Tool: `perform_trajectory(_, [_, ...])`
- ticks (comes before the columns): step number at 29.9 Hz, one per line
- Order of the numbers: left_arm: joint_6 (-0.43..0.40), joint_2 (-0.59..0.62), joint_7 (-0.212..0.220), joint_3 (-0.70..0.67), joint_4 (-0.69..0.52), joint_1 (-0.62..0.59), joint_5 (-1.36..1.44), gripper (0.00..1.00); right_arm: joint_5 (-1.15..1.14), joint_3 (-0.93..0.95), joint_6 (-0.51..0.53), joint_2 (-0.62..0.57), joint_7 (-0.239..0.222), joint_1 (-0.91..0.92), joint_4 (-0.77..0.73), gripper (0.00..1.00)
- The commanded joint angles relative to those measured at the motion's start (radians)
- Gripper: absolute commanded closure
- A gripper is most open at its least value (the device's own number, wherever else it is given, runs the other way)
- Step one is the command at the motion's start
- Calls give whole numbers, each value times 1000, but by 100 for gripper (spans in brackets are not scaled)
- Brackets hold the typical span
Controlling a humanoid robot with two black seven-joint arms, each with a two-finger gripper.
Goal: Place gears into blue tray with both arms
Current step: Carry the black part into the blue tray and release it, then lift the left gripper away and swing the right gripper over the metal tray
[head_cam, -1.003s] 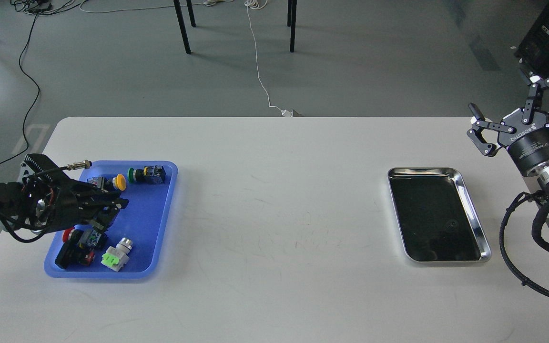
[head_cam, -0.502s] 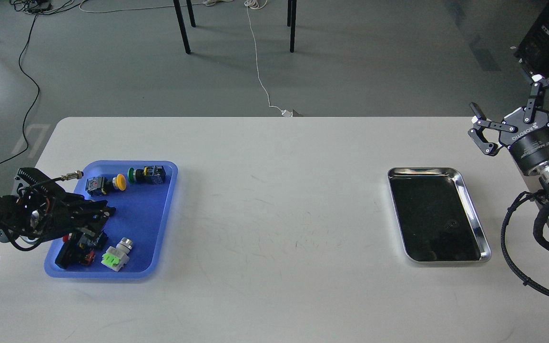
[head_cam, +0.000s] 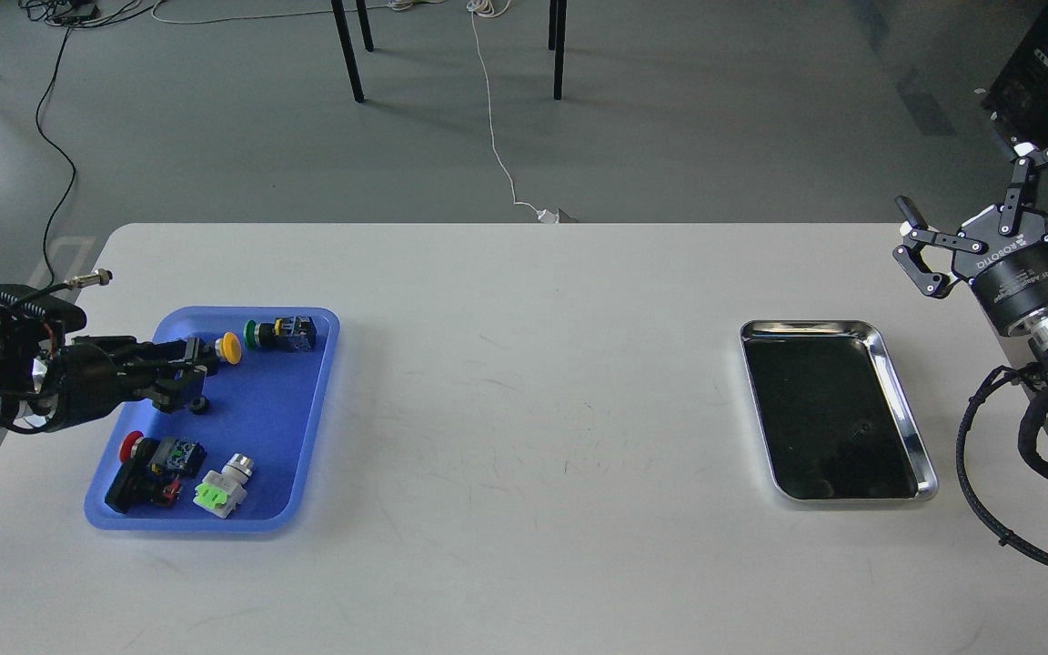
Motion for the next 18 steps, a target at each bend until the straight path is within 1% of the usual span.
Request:
perform_trajectory(1, [-130, 31, -10, -8, -18, -123, -227, 31, -4, -3, 0, -53, -1, 3, 18, 2])
perform_trajectory(3, [-187, 29, -10, -8, -15, -189, -410, 23, -21, -4, 0, -78, -1, 5, 38, 2])
perform_trajectory(6, [-242, 18, -10, -8, -8, -258, -702, 16, -98, -3, 0, -107, -1, 9, 58, 2])
perform_trajectory(8, [-258, 6, -6, -8, -8, -275, -909, 9, -156, -3, 0, -125, -1, 15, 73, 2])
perform_trajectory(10, [-261, -31, -1, -8, -17, -277, -1087, 2, -205, -11, 0, -130, -1, 26, 88, 2])
perform_trajectory(11, [-263, -54, -7, -10, -22, -277, -1176, 2, -225, -12, 0, -130, -3, 37, 95, 2])
perform_trajectory(14, [-264, -113, -7, -34, -19, -271, -1360, 2, -247, -15, 0, -131, -9, 84, 90, 2])
perform_trajectory(16, [-255, -164, -6, -63, -1, -260, -1451, 2, -259, -30, 0, -138, -12, 130, 87, 2])
perform_trajectory(18, [-256, -215, -4, -82, 44, -246, -1529, 2, -315, -96, 0, -153, -12, 211, 85, 2])
